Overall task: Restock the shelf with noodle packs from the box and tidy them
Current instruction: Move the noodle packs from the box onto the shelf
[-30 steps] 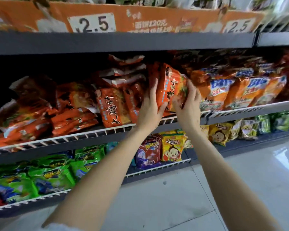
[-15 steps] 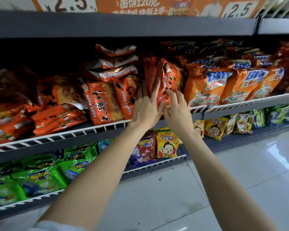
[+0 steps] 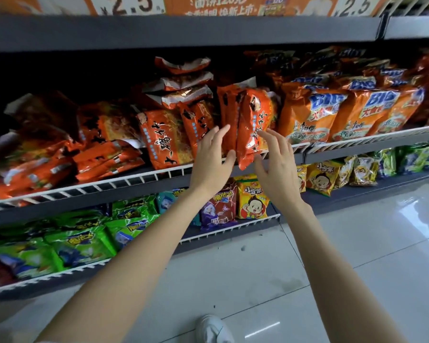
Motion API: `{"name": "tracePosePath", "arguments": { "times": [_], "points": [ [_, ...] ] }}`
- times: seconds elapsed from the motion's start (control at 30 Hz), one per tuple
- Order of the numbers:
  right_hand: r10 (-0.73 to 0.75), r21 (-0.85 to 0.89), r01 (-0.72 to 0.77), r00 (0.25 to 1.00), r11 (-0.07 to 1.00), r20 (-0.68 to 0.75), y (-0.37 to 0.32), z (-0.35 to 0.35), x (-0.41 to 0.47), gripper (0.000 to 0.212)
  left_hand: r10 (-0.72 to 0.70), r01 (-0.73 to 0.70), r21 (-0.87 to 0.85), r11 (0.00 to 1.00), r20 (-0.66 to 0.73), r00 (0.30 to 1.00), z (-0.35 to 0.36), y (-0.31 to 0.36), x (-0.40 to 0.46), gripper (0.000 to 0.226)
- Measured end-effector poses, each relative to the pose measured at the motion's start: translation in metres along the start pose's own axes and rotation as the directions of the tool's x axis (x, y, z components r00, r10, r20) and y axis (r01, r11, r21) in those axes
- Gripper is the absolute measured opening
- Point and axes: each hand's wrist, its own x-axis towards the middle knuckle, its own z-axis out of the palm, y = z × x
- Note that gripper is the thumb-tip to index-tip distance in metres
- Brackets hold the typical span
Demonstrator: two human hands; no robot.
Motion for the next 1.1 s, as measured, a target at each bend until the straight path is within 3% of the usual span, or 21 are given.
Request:
{"name": "tracePosePath", "arguments": {
  "times": [0.13,0.23,0.33,0.4,0.5,0.53,0.6,0.67,0.77,0.87,0.97,1.1],
  "points": [
    [-0.047,0.114,0.054,0.997,0.992,-0.060,-0.067,0.000,-0.030,0.028,0.074,-0.073,0.011,0.997,-0.059,0.996,-0.081,-0.011,-0.054,0.029],
    [-0.185,0.123,0.183,0.983,0.976,0.008,-0.134,0.021,-0.053,0.022,0.326,-0.267,0.274,0.924,-0.200,0.924,-0.165,-0.039,-0.114,0.024],
    [-0.349,0.206,0.308,0.915,0.929,0.205,-0.207,0.058,-0.075,0.021,0.407,-0.255,0.508,0.823,-0.213,0.888,-0.248,-0.075,-0.191,0.026],
    [-0.418,0.251,0.340,0.807,0.906,0.416,-0.257,0.086,-0.089,0.018,0.296,-0.125,0.591,0.797,-0.202,0.934,-0.299,-0.099,-0.247,0.025],
    [-0.487,0.349,0.340,0.604,0.873,0.631,-0.330,0.133,-0.111,0.016,-0.103,0.245,0.639,0.729,-0.252,0.962,-0.368,-0.139,-0.326,0.024],
    [-0.519,0.398,0.333,0.547,0.855,0.657,-0.354,0.148,-0.119,0.017,-0.283,0.397,0.636,0.662,-0.278,0.918,-0.388,-0.154,-0.349,0.022],
    [-0.576,0.493,0.299,0.454,0.817,0.680,-0.401,0.179,-0.137,0.018,-0.580,0.619,0.580,0.530,-0.285,0.763,-0.420,-0.187,-0.392,0.027],
    [-0.593,0.531,0.262,0.375,0.805,0.713,-0.438,0.215,-0.161,0.023,-0.718,0.759,0.487,0.432,-0.323,0.616,-0.439,-0.219,-0.429,0.034],
    [-0.596,0.547,0.248,0.223,0.800,0.771,-0.479,0.276,-0.205,0.036,-0.785,0.879,0.288,0.380,-0.403,0.471,-0.444,-0.265,-0.464,0.040],
    [-0.574,0.540,0.254,0.084,0.803,0.814,-0.505,0.333,-0.251,0.041,-0.837,0.958,0.078,0.278,-0.471,0.281,-0.421,-0.311,-0.483,0.039],
    [-0.521,0.485,0.328,0.028,0.811,0.853,-0.515,0.382,-0.289,0.038,-0.846,0.972,-0.014,0.234,-0.495,0.197,-0.388,-0.356,-0.491,0.049],
    [-0.394,0.337,0.505,0.006,0.795,0.919,-0.508,0.431,-0.324,0.048,-0.879,0.991,-0.120,0.062,-0.477,-0.003,-0.357,-0.401,-0.488,0.080]
  ]
}}
